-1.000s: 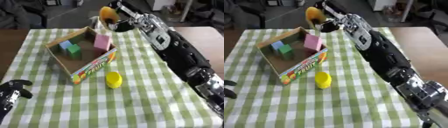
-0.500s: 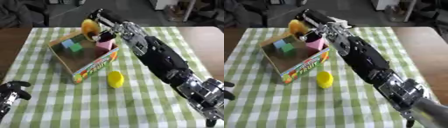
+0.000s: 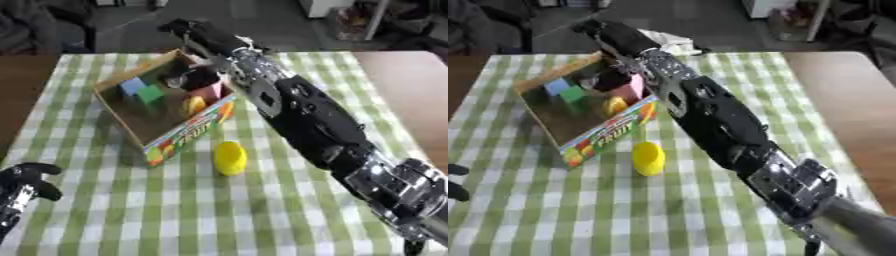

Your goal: Pick up objects on the table and place them in the box.

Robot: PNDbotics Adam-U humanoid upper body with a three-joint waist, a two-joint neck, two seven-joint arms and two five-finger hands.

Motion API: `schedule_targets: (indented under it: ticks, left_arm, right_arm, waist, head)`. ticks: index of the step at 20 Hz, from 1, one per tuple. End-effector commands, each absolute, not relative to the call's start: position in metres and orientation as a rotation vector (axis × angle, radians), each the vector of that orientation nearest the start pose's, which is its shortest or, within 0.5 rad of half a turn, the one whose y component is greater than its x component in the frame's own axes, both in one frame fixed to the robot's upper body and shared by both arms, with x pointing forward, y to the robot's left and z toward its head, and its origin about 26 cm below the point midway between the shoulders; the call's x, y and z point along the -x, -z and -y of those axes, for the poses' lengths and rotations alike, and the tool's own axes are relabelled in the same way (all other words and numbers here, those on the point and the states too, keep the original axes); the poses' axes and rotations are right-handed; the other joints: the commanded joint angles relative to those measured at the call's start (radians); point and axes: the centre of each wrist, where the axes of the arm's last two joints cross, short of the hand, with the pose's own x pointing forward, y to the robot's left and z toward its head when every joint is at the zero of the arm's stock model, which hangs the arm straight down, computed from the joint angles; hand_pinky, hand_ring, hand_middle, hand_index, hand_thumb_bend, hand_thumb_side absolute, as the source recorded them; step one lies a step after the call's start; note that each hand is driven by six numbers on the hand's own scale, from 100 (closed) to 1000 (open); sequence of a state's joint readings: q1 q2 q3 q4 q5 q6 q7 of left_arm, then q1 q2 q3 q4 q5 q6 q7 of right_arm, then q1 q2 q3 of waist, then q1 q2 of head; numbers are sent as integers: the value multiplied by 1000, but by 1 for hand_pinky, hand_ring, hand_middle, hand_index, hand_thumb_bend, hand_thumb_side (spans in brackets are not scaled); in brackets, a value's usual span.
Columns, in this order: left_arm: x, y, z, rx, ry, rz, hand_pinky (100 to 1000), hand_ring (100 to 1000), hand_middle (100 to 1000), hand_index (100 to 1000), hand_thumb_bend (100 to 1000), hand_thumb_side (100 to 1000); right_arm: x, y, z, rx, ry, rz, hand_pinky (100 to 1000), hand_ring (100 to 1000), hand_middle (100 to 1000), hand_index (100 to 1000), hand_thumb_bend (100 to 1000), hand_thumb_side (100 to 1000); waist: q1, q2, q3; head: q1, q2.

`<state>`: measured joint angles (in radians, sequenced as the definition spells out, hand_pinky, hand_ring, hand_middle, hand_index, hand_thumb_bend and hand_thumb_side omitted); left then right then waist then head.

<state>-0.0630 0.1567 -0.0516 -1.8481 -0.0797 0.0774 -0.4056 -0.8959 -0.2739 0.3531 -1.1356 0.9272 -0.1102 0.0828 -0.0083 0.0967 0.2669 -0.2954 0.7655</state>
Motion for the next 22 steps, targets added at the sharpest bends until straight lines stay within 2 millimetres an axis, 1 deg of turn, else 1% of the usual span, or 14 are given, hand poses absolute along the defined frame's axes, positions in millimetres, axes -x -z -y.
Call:
schedule_targets:
  ticks: [1, 2, 3, 4, 5, 6, 7, 8, 10, 13, 15, 17, 22]
  left_arm:
    - [-285, -90, -249, 141, 603, 1765, 586, 523, 651, 702, 100, 648]
    - [-285, -91, -250, 135, 599, 1766, 586, 523, 651, 702, 100, 649]
    - [-284, -90, -251, 128, 595, 1765, 586, 523, 651, 702, 100, 650]
    - [-284, -90, -252, 121, 592, 1763, 586, 523, 651, 702, 100, 650]
    - [-284, -90, -253, 115, 589, 1763, 586, 523, 651, 702, 100, 650]
    - [-284, -90, -254, 109, 586, 1763, 586, 522, 650, 702, 100, 651]
    - [-284, -91, -256, 99, 582, 1764, 586, 522, 650, 702, 100, 650]
    - [-284, -91, -257, 93, 579, 1764, 587, 523, 650, 702, 100, 651]
    - [-284, -92, -258, 79, 572, 1769, 586, 523, 651, 702, 100, 650]
    - [-285, -95, -260, 64, 567, 1776, 586, 523, 651, 702, 100, 651]
    - [-284, -95, -261, 56, 563, 1775, 586, 523, 651, 701, 100, 652]
    - [-285, -95, -261, 57, 565, 1776, 587, 523, 651, 702, 100, 652]
    - [-285, -94, -260, 65, 572, 1774, 587, 523, 651, 702, 100, 652]
  right_arm:
    - [-443, -200, 155, 976, -1471, 1923, 827, 931, 905, 959, 378, 483]
    - [-440, -203, 159, 972, -1455, 1947, 825, 935, 884, 950, 329, 411]
    - [-436, -204, 164, 962, -1443, 1966, 826, 938, 879, 947, 314, 399]
    - [-433, -204, 170, 949, -1438, 1979, 824, 939, 863, 938, 273, 351]
    - [-429, -204, 176, 936, -1437, 1990, 824, 939, 863, 938, 273, 351]
    - [-425, -205, 183, 928, -1432, 1998, 819, 935, 843, 927, 233, 279]
    - [-421, -205, 192, 926, -1424, 1996, 818, 936, 841, 926, 223, 275]
    - [-416, -204, 200, 921, -1416, 1990, 816, 939, 826, 914, 186, 279]
    - [-406, -199, 213, 902, -1404, 1956, 816, 939, 811, 903, 165, 296]
    - [-394, -177, 226, 830, -1429, 1847, 825, 952, 804, 894, 146, 370]
    - [-384, -159, 228, 746, -1491, 1802, 831, 958, 813, 904, 147, 420]
    - [-371, -143, 226, 643, -1563, 1779, 838, 966, 822, 914, 158, 462]
    - [-337, -109, 221, 397, -1695, 1744, 849, 981, 851, 933, 183, 497]
  waist:
    - [2, -9, -7]
    - [1, -8, -13]
    - [-1, -8, -19]
    - [-3, -8, -26]
    - [-5, -8, -31]
    - [-9, -7, -39]
    - [-12, -7, -51]
    - [-15, -6, -58]
    - [-19, -3, -78]
    - [-21, 5, -97]
    - [-22, 7, -104]
    - [-22, 8, -107]
    - [-20, 4, -102]
  head:
    - [8, 5]
    - [14, 5]
    - [21, 5]
    - [27, 5]
    - [32, 5]
    - [39, 5]
    - [50, 5]
    - [57, 5]
    - [74, 5]
    - [92, 5]
    - [95, 5]
    - [96, 5]
    - [86, 5]
